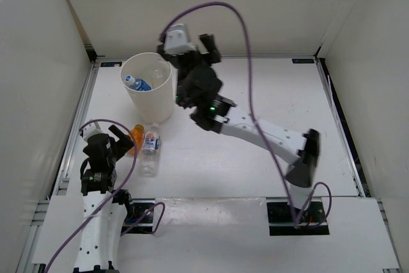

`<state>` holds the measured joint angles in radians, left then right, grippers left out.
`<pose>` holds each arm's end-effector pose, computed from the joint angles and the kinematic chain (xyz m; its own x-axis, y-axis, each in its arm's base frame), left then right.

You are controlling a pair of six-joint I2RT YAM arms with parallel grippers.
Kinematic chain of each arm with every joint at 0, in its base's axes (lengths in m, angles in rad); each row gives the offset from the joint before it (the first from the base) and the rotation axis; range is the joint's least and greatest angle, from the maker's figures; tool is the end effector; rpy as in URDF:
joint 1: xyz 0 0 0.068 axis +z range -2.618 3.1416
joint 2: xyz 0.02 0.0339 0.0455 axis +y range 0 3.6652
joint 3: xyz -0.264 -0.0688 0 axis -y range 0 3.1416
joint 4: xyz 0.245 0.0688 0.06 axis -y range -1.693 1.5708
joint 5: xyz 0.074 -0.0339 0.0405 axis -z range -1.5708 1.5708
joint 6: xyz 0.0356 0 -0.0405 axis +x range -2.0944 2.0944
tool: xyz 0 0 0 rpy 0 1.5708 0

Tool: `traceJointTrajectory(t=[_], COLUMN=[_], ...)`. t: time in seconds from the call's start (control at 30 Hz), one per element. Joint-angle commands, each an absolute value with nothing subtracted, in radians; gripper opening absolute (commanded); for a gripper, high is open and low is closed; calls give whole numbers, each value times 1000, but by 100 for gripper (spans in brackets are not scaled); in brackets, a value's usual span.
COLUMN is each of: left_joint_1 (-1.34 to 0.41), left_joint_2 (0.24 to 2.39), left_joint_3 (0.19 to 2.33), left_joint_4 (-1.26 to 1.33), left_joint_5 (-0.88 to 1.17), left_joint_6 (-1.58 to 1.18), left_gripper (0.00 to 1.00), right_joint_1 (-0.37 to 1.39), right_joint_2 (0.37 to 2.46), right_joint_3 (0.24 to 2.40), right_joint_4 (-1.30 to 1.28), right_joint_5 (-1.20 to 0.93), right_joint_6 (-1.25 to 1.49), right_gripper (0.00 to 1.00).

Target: Put the plastic bottles in the bin

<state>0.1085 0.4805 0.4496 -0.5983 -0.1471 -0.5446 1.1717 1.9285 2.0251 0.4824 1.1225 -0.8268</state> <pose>0.1197 0.0183 0.2237 -0.3839 -0.5573 -0.7362 -0.4955 0.7971 -0.3451 0.1948 0.3795 0.4931 0.2222 -0.2938 -0.9297 0.0845 0.9557 -0.2819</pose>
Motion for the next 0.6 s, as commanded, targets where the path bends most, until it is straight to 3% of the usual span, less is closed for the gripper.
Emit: traceJointTrajectory(t=[0.0,0.17,0.2,0.27,0.3,0.37,0.4,0.43,0.5,0.57], left_joint_1=[110,110,110,109,109,112,109,112,112,112], left_joint_2=[440,423,428,446,449,491,500,527,543,561], left_joint_3=[434,411,413,407,403,406,403,403,381,380], left_joint_4=[-571,-537,-535,-523,-499,-471,-462,-451,-391,-380], left_joint_5=[-161,-141,-138,-135,-133,-111,-103,-101,-101,-126], left_joint_6=[-538,-534,-535,-537,-537,-531,-522,-523,-518,-512], left_gripper=[100,100,100,100,100,100,100,100,100,100], right_joint_1=[1172,1183,1202,1229,1235,1203,1172,1016,929,949], right_joint_2=[1707,1357,1222,1146,1088,1011,1000,953,913,848], right_joint_3=[1787,1278,1237,1194,1203,1259,1256,1217,1087,1069], right_joint_4=[607,550,353,20,-560,-925,-1095,-1094,-1017,-952], right_joint_5=[1409,1581,1586,1576,1563,1364,1254,1202,1060,1063], right_joint_6=[-979,-855,-669,-417,-73,546,604,589,554,520], right_gripper=[90,90,90,90,90,90,90,90,90,90])
